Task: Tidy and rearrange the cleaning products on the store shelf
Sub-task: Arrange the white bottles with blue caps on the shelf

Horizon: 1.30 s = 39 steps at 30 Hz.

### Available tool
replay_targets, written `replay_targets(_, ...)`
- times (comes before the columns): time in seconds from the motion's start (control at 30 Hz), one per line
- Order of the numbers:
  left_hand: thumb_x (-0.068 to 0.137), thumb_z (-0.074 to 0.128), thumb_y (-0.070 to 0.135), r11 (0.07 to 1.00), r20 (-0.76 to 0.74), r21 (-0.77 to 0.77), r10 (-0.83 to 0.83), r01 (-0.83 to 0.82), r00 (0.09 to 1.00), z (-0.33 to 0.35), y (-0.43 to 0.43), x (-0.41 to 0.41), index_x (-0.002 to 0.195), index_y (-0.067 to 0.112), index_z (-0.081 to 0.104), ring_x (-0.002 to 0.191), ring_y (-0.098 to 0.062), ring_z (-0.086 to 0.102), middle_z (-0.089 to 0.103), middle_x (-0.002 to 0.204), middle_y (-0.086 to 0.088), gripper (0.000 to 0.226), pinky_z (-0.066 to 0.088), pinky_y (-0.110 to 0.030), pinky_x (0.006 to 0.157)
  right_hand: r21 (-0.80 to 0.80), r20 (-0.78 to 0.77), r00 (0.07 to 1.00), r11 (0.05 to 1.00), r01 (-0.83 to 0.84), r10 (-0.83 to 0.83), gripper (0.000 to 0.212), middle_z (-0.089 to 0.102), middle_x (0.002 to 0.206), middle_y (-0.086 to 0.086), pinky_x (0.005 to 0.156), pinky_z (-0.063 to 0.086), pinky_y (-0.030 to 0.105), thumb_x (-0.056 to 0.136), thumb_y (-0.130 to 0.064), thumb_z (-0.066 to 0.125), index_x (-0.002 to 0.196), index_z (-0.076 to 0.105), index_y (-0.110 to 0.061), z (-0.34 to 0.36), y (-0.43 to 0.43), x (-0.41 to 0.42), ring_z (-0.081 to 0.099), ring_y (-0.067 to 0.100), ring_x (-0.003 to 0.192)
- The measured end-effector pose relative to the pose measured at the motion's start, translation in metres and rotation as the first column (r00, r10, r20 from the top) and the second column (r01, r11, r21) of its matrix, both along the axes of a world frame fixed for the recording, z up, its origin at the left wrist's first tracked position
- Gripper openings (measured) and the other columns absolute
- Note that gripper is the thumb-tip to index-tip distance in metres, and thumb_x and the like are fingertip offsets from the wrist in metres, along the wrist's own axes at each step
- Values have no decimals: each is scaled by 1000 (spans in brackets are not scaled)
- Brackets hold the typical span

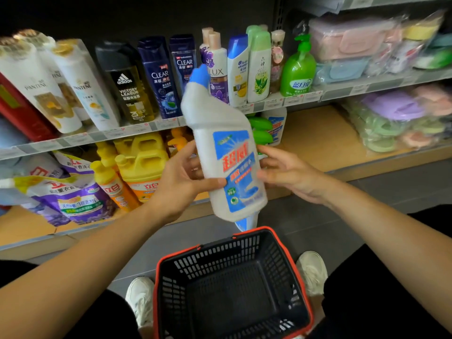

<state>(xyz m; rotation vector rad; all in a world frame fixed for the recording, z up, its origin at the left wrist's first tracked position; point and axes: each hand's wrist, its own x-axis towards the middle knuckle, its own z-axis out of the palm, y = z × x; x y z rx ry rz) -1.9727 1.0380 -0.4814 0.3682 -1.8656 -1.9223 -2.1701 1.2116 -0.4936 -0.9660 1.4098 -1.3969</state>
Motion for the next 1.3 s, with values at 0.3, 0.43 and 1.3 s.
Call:
replay_targets(0.3,79,85,14,935,62,-353,-18,39,998,-18,13,-11,137,14,53,109,-13,71,72,123,4,67,63,-34,82,-88,63,990,987,135,-130,43,74,113,1,80,58,32,68,-25,85,108,73,-34,-27,-8,4,70,17,105)
replay_targets(0.43,76,88,18,912,84,-409,4,31,996,-27,3,-25,136,14,56,107,-13,72,73,121,2,68,62,-41,85,-33,-79,987,990,136,-139,46,74,113,-1,83,56,30,72,-20,86,114,68,-23,-17,-11,-8,69,15,105)
replay_targets(1.3,87,73,33,304,218,-935,79,185,973,-94,-27,-161,125,23,69,119,-27,61,69,125,0,40,52,-37,69,212,-698,690,864,457,-193,22,65,83,-11,63,42,19,75,-26,86,87,69,-17,-53,9,-106,58,5,73)
